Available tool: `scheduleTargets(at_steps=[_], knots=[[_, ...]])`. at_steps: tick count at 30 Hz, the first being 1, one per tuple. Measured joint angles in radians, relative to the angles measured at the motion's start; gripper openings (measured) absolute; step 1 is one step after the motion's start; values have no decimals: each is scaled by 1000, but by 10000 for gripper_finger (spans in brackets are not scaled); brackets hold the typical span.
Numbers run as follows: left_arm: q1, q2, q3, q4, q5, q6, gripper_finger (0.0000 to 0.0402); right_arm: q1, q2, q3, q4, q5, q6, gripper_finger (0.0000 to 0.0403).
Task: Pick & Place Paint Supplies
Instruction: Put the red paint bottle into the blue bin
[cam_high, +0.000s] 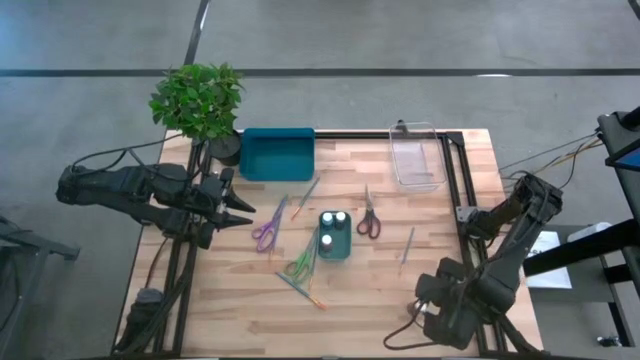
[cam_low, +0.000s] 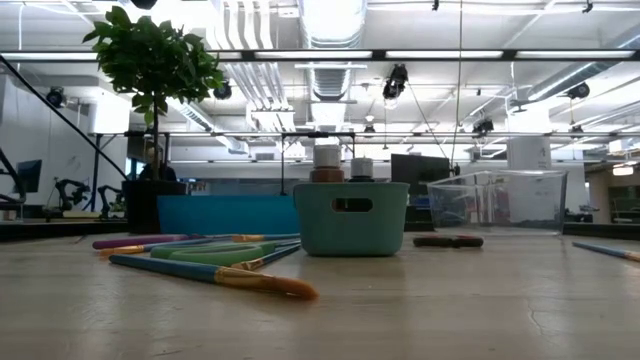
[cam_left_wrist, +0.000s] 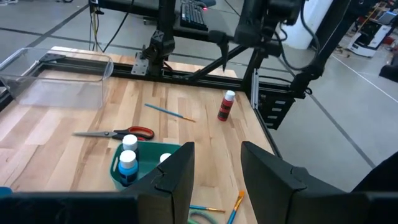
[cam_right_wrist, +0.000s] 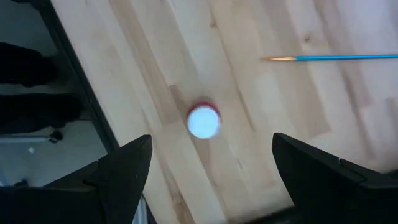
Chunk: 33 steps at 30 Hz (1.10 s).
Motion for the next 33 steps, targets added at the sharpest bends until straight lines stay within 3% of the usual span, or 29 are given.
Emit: scheduleTargets(at_steps=[17, 29, 33], knots=[[1, 0, 0, 0, 0, -1, 141, -15, -9, -268, 280, -98, 50, 329], [1, 0, 0, 0, 0, -5, 141, -21, -47, -322, 336, -92, 52, 328], [1, 0, 0, 0, 0, -5, 141, -36, -52, -340, 379, -100, 26, 301]])
